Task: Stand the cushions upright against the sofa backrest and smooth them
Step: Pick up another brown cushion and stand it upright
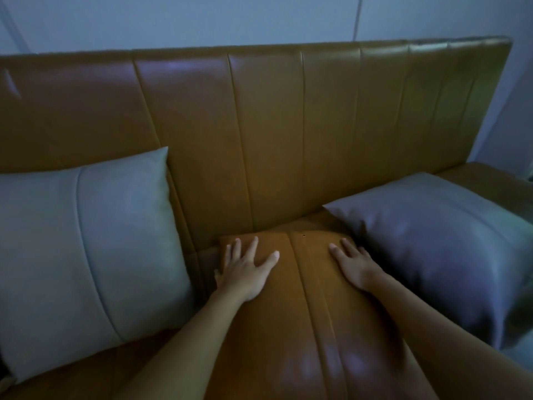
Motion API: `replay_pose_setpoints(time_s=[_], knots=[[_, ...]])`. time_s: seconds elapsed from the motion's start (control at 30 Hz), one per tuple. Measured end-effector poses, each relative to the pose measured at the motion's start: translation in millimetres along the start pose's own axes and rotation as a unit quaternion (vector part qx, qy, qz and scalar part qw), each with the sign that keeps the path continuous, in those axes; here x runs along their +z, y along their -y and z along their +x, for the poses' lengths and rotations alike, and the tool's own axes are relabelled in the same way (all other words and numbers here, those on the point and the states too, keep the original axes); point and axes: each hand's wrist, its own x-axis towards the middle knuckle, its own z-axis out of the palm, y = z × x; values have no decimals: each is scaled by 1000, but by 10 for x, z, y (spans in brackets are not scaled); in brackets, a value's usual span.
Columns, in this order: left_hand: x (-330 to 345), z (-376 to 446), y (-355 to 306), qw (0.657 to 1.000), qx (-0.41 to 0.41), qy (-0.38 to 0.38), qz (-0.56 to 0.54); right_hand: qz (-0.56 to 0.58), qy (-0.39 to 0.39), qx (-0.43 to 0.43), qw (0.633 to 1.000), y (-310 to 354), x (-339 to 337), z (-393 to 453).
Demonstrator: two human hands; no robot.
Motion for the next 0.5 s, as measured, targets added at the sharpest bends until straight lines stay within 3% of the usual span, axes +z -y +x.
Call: replay_pose_setpoints(time_s=[0.13,0.23,0.37,0.4,0.5], knots=[[117,-72,36,997,-23,-54,-56,139,1,55,989,-334,21,27],[113,-120,82,980,-100,-60,-162,178,-8,58,982,-394,8,-43],[19,-192,249,900,-223,-18,-375,221,-16,53,974,-352,-62,-144],[-16,-214,274,886,-228,-2,-404,229,-14,44,972,-334,-93,-177],[-101,-270,284,892,-187,22,-412,243,-15,-9,970,-285,-215,-311]])
